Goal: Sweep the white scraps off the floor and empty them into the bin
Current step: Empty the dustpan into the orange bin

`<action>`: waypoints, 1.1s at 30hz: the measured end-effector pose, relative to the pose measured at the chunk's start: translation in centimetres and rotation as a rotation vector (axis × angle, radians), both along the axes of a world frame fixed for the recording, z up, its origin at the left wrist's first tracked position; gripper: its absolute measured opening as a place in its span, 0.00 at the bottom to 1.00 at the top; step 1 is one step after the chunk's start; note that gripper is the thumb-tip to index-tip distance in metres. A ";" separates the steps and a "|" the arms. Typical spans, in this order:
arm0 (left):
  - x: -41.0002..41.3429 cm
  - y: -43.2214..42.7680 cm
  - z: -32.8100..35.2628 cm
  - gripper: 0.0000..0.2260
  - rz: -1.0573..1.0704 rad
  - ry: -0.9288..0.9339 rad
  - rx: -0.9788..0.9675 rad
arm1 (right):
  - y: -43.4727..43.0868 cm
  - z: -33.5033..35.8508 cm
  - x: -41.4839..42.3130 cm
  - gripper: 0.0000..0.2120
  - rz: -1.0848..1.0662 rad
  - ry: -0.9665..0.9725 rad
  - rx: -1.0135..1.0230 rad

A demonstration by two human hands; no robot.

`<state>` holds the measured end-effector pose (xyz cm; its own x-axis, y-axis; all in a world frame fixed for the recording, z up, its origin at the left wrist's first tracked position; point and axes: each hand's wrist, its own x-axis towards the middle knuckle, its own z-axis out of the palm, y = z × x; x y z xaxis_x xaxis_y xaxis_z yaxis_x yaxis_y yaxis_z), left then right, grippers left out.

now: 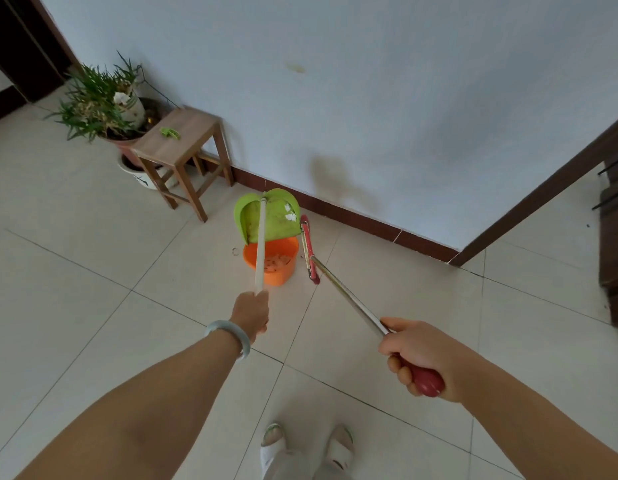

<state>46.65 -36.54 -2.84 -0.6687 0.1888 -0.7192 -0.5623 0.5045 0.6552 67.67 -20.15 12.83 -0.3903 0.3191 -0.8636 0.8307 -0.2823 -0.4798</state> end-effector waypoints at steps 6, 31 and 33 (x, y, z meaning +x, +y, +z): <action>-0.1 -0.7 0.0 0.10 -0.020 0.070 -0.051 | 0.1 -0.1 1.5 0.30 0.025 -0.007 0.027; -3.4 -0.3 7.6 0.09 0.220 -0.035 0.085 | -1.1 2.3 1.5 0.27 -0.066 0.142 -0.095; -3.0 -0.7 7.8 0.08 0.160 -0.048 0.079 | -1.3 2.0 0.9 0.27 -0.065 0.141 -0.114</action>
